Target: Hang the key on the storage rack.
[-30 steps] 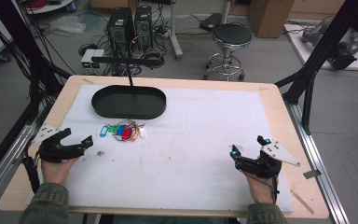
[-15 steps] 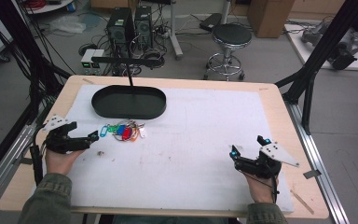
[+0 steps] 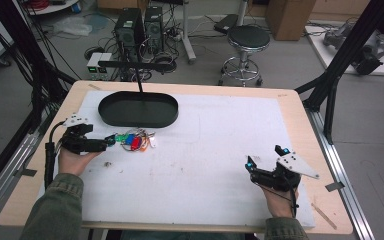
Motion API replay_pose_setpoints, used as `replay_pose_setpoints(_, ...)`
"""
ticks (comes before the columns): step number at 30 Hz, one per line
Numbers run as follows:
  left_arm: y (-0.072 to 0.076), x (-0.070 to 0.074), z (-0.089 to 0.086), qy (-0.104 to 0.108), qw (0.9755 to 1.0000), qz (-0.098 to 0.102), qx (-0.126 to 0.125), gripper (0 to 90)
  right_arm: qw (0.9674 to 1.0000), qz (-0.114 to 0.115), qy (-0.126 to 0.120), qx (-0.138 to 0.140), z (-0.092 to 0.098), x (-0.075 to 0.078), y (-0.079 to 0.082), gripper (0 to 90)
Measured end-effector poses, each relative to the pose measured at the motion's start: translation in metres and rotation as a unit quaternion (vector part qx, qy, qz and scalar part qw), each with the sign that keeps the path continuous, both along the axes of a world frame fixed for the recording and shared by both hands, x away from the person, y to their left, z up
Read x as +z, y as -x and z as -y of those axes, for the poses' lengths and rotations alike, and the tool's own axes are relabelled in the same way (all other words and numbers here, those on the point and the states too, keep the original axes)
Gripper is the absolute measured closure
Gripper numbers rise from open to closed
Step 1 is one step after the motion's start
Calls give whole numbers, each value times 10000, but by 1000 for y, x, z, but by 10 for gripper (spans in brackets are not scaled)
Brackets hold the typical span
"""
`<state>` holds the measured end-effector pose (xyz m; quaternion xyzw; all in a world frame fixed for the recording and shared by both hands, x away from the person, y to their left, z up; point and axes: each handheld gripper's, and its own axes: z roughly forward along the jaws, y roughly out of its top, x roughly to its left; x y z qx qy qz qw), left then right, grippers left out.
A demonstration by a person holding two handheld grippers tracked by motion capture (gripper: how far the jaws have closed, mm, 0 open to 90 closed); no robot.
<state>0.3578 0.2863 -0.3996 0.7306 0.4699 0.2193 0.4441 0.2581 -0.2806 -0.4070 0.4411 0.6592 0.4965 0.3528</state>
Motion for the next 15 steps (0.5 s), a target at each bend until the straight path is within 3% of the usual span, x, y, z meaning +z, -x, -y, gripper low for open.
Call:
replay_pose_setpoints(1, -2, -1, 1, -30, 10000, -71, -14, 19, 10000, -2, 3, 0, 0, 0, 0, 5)
replay_pose_setpoints(3, -7, -2, 12, -315, 9991, -234, -178, 19, 10000, -18, -3, -6, 0, 0, -1, 5)
replay_pose_setpoints(7, -13, -2, 21, -416, 9982, -333, -280, 19, 10000, -14, 3, 16, -1, 0, -1, 6)
replay_pose_setpoints(9, -21, -4, 27, -545, 9968, -498, -322, 19, 10000, -6, 24, 17, -1, 0, -1, 5)
replay_pose_setpoints(15, -33, -3, 38, -552, 9953, -620, -493, 32, 10000, -21, -19, 3, -1, -1, -1, 6)
